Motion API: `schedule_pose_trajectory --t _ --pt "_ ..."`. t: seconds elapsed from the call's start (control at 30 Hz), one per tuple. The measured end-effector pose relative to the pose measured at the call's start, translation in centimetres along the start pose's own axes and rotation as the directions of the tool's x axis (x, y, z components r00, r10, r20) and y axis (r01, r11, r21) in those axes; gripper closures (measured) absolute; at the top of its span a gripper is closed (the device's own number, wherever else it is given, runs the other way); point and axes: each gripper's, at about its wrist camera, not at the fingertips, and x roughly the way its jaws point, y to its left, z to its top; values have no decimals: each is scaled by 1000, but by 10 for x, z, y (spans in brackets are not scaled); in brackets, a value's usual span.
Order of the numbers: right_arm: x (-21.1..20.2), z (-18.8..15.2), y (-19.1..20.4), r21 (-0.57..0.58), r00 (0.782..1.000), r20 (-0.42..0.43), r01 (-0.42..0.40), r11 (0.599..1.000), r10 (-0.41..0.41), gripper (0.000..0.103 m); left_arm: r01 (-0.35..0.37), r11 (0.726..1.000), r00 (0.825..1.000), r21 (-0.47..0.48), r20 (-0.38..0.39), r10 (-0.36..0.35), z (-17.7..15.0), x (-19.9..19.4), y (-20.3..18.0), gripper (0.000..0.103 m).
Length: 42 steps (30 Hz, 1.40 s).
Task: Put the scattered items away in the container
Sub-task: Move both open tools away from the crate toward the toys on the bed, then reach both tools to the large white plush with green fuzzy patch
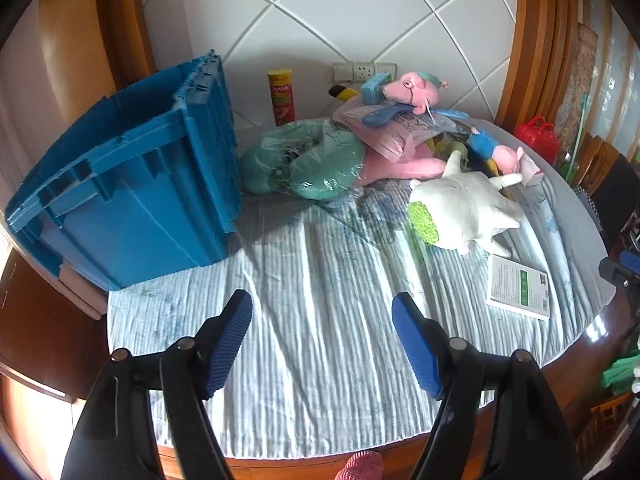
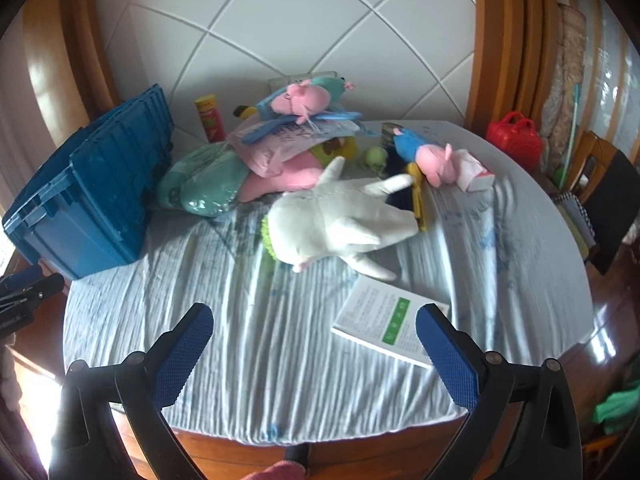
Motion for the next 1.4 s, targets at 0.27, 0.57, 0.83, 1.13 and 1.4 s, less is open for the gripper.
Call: schedule_pose_trajectory --t 0.27,0.57,0.83,1.13,1.4 --pt "31 20 -46 28 1000 -20 -3 1000 4 0 42 999 998 19 -39 -41 28 53 -38 30" --pt "71 40 -68 -65 999 -54 -4 998 0 0 82 997 992 8 -92 -81 50 100 -69 30" --pt "91 55 -95 -86 997 -72 -35 996 29 0 96 995 988 -7 -121 -96 57 120 -94 22" --pt "133 78 -125 -189 987 -118 -128 974 107 0 35 994 986 -103 -157 -51 64 143 -132 22" --pt "180 93 -166 -211 961 -193 -238 948 199 0 -4 982 978 -188 -206 -36 61 174 -162 22"
